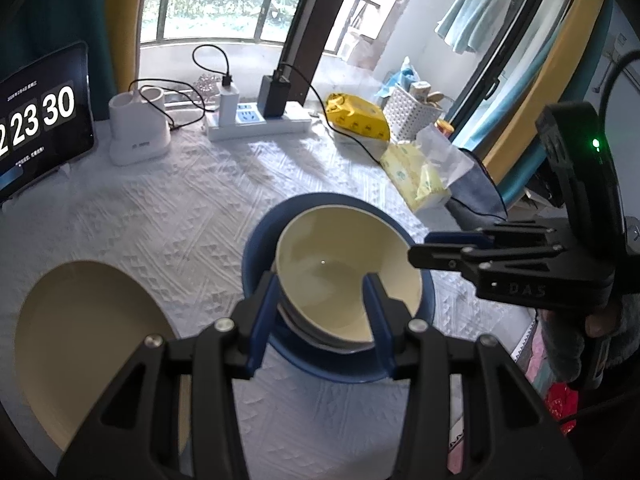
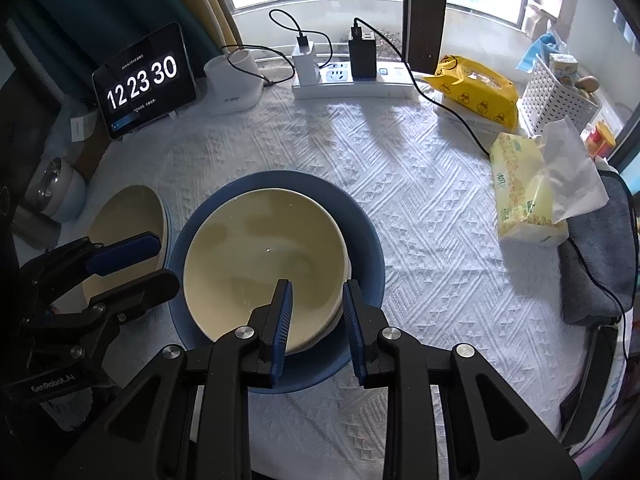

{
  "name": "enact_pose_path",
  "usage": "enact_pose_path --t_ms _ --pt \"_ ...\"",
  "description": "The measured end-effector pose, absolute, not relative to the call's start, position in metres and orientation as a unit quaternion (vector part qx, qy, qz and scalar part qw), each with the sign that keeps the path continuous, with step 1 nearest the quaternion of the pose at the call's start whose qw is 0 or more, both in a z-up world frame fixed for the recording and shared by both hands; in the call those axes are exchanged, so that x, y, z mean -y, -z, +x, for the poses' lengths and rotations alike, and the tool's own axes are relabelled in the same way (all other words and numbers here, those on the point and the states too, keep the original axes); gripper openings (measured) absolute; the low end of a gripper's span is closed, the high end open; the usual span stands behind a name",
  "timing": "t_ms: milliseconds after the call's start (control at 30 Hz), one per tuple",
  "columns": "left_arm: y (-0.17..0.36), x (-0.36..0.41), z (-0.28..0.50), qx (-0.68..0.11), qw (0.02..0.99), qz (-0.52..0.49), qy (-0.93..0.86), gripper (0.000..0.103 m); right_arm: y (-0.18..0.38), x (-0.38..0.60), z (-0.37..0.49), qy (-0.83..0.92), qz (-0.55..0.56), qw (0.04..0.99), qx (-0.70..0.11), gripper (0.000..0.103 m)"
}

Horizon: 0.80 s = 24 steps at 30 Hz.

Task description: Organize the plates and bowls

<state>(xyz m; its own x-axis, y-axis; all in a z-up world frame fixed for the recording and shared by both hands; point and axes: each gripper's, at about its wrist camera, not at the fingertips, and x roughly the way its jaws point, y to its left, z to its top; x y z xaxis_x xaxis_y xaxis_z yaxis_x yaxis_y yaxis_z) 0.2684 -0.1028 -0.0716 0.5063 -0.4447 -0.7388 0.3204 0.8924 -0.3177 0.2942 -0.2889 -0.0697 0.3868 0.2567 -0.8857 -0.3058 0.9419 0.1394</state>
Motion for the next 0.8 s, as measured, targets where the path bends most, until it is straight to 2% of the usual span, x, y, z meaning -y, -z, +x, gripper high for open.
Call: enact_pose_path --t_ms 567,800 --pt "0.074 0.085 0.271 -0.438 0.874 -0.08 0.195 0.045 0.064 0.313 0.292 -0.16 -0.002 0.845 -0.511 0.028" --pt "0.085 0.075 0.27 -0.436 0.877 -0.088 0.18 0.046 0.066 0.333 0.287 -0.139 0.007 0.867 -0.478 0.028"
